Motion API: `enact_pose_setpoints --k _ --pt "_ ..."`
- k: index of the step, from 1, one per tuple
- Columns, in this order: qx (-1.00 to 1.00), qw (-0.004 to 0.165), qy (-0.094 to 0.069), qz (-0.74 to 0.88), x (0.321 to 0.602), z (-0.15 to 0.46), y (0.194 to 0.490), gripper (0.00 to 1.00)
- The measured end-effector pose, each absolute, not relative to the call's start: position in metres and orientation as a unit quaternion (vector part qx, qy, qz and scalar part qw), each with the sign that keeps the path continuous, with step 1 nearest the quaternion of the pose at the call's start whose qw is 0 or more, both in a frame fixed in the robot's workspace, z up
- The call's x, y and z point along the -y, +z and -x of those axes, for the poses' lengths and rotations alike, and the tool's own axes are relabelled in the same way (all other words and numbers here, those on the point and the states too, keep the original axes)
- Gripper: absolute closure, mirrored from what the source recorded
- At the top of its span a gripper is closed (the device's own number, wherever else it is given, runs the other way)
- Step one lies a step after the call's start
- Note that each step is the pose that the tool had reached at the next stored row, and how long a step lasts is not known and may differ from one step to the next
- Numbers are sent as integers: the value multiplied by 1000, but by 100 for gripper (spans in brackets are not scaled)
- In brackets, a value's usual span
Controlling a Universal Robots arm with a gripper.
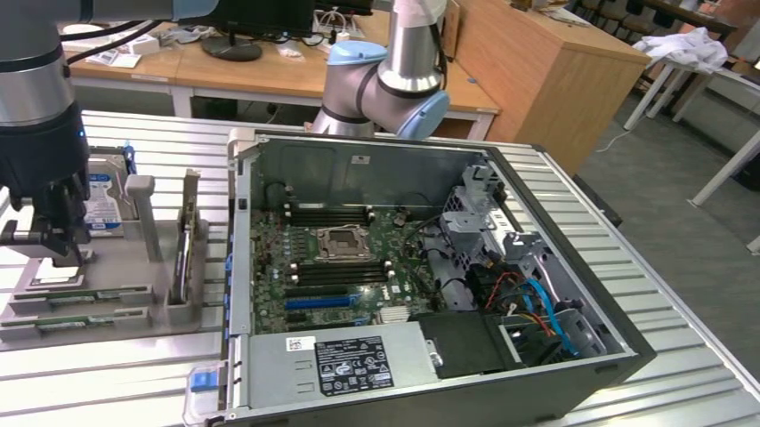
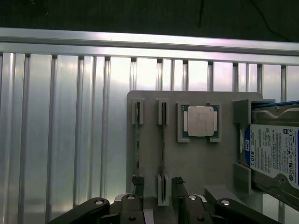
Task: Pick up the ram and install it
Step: 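Pick up the ram and move it above insertion slot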
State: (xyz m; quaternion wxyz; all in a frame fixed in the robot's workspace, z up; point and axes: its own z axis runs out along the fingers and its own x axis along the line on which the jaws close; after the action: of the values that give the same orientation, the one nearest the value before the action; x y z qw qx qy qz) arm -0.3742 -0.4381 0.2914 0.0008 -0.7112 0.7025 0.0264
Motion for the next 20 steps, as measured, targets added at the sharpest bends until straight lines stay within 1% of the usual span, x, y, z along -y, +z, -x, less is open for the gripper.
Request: enact_pose_setpoints --k 20 --pt "-703 1 26 711 444 374 289 63"
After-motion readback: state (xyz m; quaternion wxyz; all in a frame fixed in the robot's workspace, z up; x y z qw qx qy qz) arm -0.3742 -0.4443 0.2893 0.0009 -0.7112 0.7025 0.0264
